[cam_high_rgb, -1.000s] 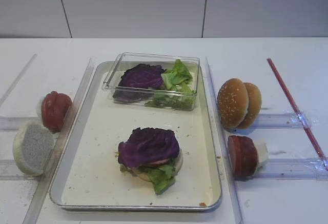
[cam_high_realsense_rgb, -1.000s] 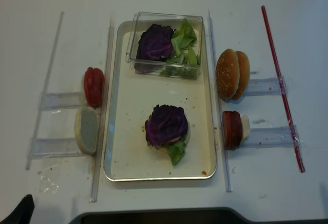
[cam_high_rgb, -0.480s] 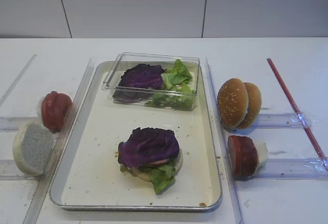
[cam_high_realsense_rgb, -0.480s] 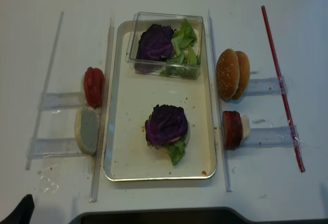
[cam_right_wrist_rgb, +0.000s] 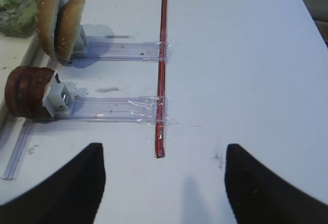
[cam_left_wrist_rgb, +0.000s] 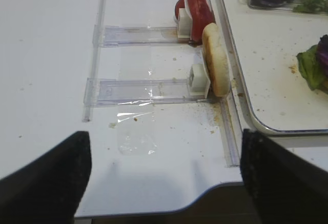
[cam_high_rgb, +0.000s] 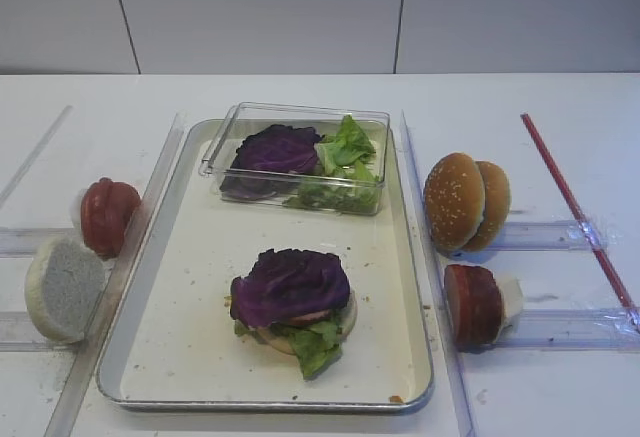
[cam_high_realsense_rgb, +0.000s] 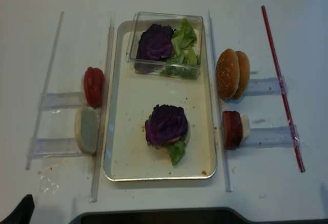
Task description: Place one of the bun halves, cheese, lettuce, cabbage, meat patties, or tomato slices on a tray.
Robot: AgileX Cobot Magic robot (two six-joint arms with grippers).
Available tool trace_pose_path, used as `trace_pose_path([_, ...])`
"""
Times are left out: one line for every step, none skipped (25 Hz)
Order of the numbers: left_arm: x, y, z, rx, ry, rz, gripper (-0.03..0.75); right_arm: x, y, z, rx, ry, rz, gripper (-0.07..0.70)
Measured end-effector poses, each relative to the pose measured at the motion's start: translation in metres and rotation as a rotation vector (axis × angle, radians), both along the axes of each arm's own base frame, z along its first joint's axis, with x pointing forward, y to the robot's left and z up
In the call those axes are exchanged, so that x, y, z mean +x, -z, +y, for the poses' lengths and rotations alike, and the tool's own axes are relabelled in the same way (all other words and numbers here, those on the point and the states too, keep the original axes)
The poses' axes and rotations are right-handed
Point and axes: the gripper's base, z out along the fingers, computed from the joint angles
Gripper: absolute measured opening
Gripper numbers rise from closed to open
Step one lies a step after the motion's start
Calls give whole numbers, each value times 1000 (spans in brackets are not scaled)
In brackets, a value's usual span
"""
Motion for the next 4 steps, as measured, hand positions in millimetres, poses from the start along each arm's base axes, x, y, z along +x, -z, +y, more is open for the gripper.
trace_pose_path([0,0,0,0,0,0,546,0,0,0,0,0,0,511])
trace_pose_path([0,0,0,0,0,0,546,0,0,0,0,0,0,511])
trace_pose_path([0,0,0,0,0,0,546,0,0,0,0,0,0,511])
trace_pose_path([0,0,0,0,0,0,546,0,0,0,0,0,0,511])
